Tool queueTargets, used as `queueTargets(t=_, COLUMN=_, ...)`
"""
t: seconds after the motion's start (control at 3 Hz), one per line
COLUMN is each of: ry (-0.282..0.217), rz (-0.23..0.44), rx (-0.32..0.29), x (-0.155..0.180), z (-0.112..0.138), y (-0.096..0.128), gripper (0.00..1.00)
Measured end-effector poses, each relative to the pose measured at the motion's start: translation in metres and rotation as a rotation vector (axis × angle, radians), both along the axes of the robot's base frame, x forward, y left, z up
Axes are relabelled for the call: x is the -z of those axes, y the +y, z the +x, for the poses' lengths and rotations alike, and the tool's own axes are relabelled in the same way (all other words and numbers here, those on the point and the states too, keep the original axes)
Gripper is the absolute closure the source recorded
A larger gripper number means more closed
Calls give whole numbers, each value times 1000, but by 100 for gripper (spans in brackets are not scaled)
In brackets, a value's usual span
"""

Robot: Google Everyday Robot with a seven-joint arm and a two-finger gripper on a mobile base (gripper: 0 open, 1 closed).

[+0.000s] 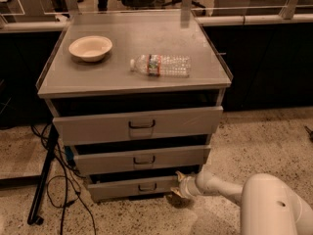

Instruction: Open bottom drawer

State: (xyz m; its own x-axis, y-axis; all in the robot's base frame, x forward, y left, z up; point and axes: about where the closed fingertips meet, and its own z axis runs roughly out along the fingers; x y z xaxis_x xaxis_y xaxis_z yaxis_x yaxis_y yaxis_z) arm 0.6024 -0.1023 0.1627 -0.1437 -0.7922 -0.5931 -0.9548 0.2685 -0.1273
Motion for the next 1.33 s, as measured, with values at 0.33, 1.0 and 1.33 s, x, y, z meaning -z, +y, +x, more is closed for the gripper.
queueTargets(t=0.33, ry=0, rz=0, rx=0, x=-9, z=0, y=0, gripper=100)
queueTargets(t=1.0, ry=0, rz=0, rx=0, x=-27, z=2, y=-3, gripper=100)
queueTargets(t=1.33, ry=0, rz=0, rx=0, x=-28, z=2, y=-4, gripper=100)
